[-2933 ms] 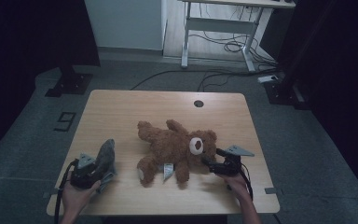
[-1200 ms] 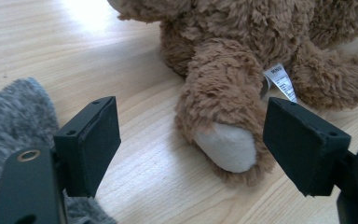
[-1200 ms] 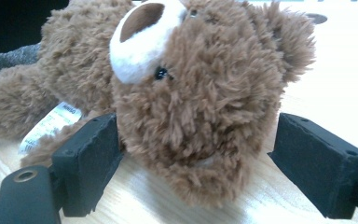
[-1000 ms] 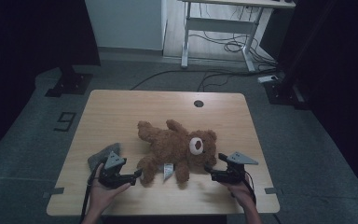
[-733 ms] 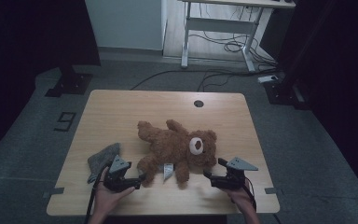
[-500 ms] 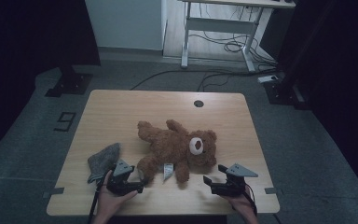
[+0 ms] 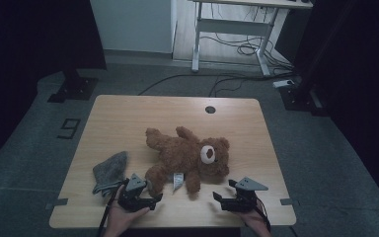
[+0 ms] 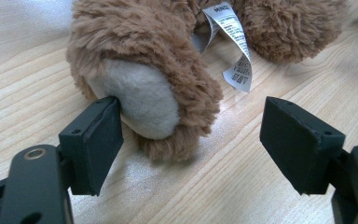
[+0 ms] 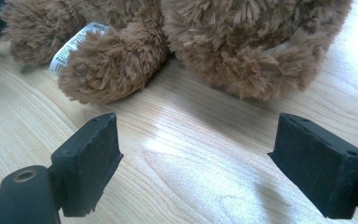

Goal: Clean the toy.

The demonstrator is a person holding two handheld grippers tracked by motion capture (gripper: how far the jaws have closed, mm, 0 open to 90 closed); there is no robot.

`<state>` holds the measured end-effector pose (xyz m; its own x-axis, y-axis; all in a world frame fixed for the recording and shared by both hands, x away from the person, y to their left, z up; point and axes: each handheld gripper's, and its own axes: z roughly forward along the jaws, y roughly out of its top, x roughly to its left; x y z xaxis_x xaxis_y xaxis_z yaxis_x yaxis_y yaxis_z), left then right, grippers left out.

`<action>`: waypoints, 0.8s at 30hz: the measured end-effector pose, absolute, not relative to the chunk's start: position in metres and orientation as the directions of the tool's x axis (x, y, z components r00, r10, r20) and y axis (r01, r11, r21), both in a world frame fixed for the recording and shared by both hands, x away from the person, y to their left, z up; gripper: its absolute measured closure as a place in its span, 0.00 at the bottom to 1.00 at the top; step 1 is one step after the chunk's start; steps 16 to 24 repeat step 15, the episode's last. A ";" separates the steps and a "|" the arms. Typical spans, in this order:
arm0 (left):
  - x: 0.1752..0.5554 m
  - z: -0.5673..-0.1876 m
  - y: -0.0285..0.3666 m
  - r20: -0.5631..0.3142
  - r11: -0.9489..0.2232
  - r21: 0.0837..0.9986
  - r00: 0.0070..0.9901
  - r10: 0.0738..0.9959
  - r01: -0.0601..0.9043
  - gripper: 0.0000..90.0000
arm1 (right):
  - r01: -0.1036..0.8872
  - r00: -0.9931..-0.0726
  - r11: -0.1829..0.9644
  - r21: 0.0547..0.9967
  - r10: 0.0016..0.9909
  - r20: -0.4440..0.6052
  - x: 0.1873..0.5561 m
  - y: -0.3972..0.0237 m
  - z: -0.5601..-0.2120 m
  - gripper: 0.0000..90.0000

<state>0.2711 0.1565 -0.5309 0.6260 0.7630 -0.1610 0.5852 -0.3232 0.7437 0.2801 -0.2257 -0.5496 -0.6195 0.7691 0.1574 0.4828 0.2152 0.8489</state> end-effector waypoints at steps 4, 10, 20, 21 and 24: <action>0.271 -0.531 0.157 -0.161 -0.325 0.743 0.627 0.762 0.585 0.24 | 0.481 -0.621 0.217 0.849 0.769 0.155 0.280 -0.225 -0.550 0.16; 0.271 -0.532 0.157 -0.164 -0.324 0.740 0.626 0.762 0.589 0.24 | 0.476 -0.619 0.214 0.853 0.771 0.152 0.280 -0.226 -0.549 0.16; 0.270 -0.530 0.158 -0.165 -0.320 0.745 0.627 0.761 0.585 0.24 | 0.477 -0.614 0.205 0.854 0.773 0.157 0.280 -0.227 -0.549 0.16; 0.270 -0.530 0.158 -0.165 -0.320 0.745 0.627 0.761 0.585 0.24 | 0.477 -0.614 0.205 0.854 0.773 0.157 0.280 -0.227 -0.549 0.16; 0.270 -0.530 0.158 -0.165 -0.320 0.745 0.627 0.761 0.585 0.24 | 0.477 -0.614 0.205 0.854 0.773 0.157 0.280 -0.227 -0.549 0.16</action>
